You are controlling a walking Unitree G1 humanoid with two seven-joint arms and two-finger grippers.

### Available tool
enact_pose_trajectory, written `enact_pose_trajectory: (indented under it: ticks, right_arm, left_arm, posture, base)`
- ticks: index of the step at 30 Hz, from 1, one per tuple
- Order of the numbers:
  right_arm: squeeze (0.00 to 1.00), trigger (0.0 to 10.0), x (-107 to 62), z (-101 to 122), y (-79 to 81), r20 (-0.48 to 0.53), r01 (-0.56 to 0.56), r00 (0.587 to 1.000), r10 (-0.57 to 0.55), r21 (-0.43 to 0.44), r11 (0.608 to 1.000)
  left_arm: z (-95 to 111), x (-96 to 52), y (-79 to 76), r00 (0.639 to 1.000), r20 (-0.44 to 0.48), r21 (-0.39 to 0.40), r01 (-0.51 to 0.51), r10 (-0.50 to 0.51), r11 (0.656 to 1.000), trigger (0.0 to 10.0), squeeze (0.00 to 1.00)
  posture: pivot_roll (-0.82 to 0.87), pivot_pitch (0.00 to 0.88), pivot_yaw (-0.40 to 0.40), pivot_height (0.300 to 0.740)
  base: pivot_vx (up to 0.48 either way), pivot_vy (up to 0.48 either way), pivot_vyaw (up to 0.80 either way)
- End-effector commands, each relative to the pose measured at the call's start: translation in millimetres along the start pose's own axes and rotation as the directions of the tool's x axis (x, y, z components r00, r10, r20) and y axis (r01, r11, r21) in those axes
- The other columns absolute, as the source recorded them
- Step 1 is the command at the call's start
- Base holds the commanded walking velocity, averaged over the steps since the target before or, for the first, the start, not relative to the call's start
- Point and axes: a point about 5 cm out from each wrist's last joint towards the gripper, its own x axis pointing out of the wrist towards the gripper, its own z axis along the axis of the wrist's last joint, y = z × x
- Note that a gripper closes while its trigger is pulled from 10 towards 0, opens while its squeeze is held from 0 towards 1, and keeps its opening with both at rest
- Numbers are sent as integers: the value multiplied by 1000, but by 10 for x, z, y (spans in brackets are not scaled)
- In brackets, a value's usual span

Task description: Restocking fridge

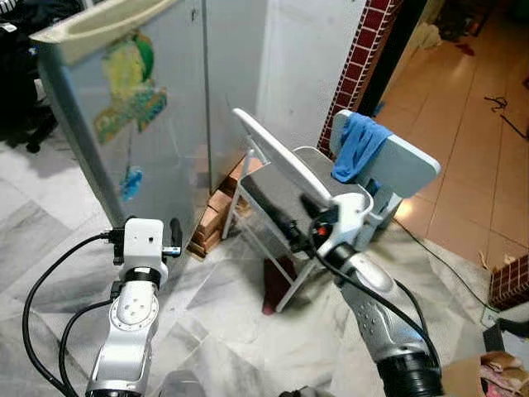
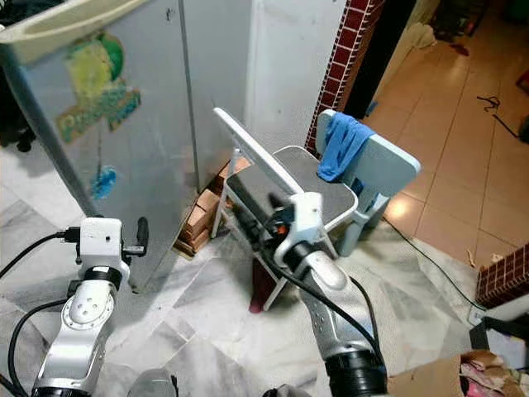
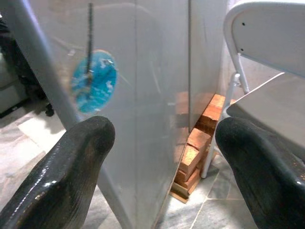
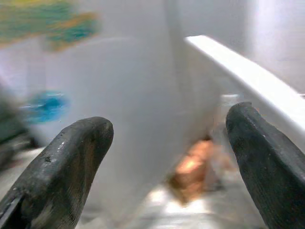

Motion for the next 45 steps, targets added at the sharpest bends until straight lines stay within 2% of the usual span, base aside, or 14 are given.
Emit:
enact_pose_trajectory:
  ticks: [1, 4, 6, 17, 19, 26, 32, 34, 37, 39, 42, 45]
  right_arm:
    - [0, 10000, -69, 25, -162, 26, 118, 993, -117, -34, 992]
    - [0, 10000, -123, 3, -285, 32, 227, 974, -225, -88, 970]
    - [0, 10000, -155, 22, -325, 51, 234, 972, -231, -59, 970]
    - [0, 10000, -130, 8, -295, 68, 275, 960, -271, -62, 959]
    - [0, 10000, -116, 20, -349, 72, 321, 946, -317, -65, 945]
    - [0, 10000, -129, 57, -407, 74, 329, 942, -326, -21, 944]
    - [0, 10000, -115, 22, -413, 69, 366, 930, -362, -67, 928]
    - [0, 10000, -116, 9, -393, 65, 358, 932, -356, -34, 933]
    - [0, 10000, -133, 13, -396, 70, 370, 928, -365, -73, 926]
    - [0, 10000, -157, 29, -414, 79, 385, 922, -378, -129, 914]
    - [0, 10000, -184, 35, -406, 91, 370, 928, -362, -98, 924]
    - [0, 10000, -190, 35, -410, 93, 373, 927, -364, -104, 922]
  left_arm:
    - [-7, -14, 9, 1000, 3, 11, 13, -13, 1000, 10000, 0]
    - [15, -17, -1, 999, 28, 28, 39, -39, 999, 10000, 0]
    - [46, -22, -34, 996, 54, 48, 68, -71, 997, 10000, 0]
    - [90, 5, 67, 996, 76, 63, 43, -48, 997, 10000, 0]
    - [113, 28, 92, 996, 84, 60, 36, -41, 998, 10000, 0]
    - [149, 56, 72, 995, 91, 33, 48, -51, 998, 10000, 0]
    - [171, 62, 11, 991, 103, 16, 79, -81, 997, 10000, 0]
    - [173, 62, 15, 992, 105, 15, 75, -76, 997, 10000, 0]
    - [174, 55, 27, 991, 109, 4, 75, -75, 997, 10000, 0]
    - [175, 54, 28, 991, 109, -5, 81, -80, 997, 10000, 0]
    - [180, 58, 17, 989, 110, -25, 100, -97, 995, 10000, 0]
    - [189, 66, 17, 989, 114, -28, 98, -94, 995, 10000, 0]
  posture:
    - [126, 52, -88, 740]
    - [121, 53, -86, 740]
    - [117, 51, -83, 740]
    - [111, 59, -69, 740]
    - [109, 63, -69, 740]
    - [99, 65, -69, 740]
    - [96, 62, -70, 740]
    - [96, 61, -69, 740]
    - [92, 59, -66, 740]
    - [90, 57, -66, 740]
    - [88, 57, -65, 740]
    - [85, 55, -64, 740]
  base:
    - [0, 476, 0]
    - [0, 476, 0]
    - [0, 476, 0]
    - [0, 479, 0]
    - [0, 480, 0]
    - [0, 480, 0]
    - [0, 480, 0]
    - [0, 480, 0]
    - [0, 480, 0]
    - [0, 480, 0]
    - [0, 480, 0]
    - [0, 480, 0]
